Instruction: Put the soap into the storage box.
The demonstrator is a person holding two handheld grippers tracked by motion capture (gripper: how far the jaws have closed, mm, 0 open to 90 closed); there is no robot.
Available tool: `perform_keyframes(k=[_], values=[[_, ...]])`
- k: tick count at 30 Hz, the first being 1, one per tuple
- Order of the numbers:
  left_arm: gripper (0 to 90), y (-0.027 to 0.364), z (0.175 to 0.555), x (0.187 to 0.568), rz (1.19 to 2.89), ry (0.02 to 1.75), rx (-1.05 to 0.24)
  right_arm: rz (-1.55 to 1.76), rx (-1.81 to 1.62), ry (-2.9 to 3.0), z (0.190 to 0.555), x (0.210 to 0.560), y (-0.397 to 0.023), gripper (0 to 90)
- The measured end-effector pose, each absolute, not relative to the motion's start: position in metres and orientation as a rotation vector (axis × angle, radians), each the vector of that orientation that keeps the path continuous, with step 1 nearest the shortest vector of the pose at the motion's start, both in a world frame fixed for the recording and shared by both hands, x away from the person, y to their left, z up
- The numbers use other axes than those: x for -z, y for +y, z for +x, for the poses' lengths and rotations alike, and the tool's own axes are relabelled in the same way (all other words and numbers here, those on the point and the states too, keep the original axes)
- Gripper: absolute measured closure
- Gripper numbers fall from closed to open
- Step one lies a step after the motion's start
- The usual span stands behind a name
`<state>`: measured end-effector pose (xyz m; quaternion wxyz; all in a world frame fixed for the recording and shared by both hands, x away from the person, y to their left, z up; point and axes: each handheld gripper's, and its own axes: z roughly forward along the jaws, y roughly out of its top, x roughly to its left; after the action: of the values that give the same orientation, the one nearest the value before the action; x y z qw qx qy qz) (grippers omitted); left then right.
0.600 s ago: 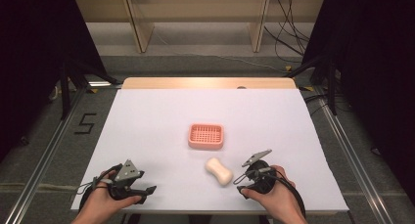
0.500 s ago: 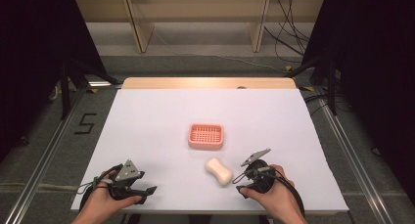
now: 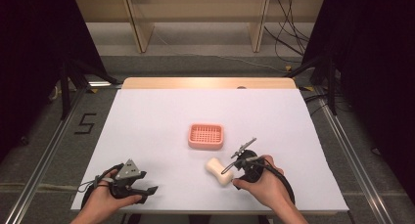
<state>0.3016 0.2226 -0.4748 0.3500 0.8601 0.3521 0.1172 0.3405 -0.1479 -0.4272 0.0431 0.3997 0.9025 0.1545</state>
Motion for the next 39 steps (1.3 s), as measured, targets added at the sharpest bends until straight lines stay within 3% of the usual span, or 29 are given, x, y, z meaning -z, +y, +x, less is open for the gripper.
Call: perform_keyframes(k=[39], values=[[32.1, 0.221, 0.302, 0.474, 2.248, 0.879, -0.303, 1.076, -0.269, 2.863, 0.385, 0.421, -0.101, 40.9]])
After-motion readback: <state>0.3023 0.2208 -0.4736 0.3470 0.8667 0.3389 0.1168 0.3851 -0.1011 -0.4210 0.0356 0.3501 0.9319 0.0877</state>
